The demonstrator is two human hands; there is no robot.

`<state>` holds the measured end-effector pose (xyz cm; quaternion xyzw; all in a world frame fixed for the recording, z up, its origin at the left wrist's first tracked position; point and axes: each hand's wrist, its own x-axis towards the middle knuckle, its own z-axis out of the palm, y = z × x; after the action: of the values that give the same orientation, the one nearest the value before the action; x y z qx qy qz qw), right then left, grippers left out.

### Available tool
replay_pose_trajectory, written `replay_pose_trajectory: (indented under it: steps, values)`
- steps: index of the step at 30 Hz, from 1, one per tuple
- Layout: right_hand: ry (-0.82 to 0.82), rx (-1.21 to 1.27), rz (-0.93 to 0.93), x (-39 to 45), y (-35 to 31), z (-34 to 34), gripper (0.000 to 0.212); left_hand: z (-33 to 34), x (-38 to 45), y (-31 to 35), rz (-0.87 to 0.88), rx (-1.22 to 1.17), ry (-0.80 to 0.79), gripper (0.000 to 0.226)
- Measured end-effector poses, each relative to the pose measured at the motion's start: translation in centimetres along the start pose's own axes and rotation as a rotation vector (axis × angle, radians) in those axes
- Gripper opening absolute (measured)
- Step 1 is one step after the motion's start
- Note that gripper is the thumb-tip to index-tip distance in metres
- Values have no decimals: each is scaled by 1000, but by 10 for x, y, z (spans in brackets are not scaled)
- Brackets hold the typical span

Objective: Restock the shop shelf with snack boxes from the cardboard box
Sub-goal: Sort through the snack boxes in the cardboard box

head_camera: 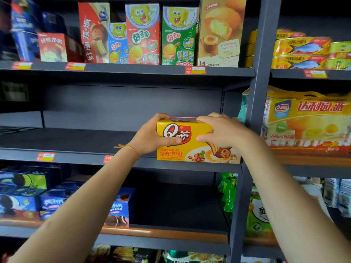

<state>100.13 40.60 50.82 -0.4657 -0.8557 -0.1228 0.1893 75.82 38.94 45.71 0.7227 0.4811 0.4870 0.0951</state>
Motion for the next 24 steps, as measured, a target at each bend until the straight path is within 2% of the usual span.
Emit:
replay_pose_trajectory:
  steps: [10,24]
  values:
    - [53,-44,-7,14,8,17,63,3,11,-6,-33,49,18,79]
    - [46,-64,-17,33,17,27,62,5,29,-12,-93,51,-13,89]
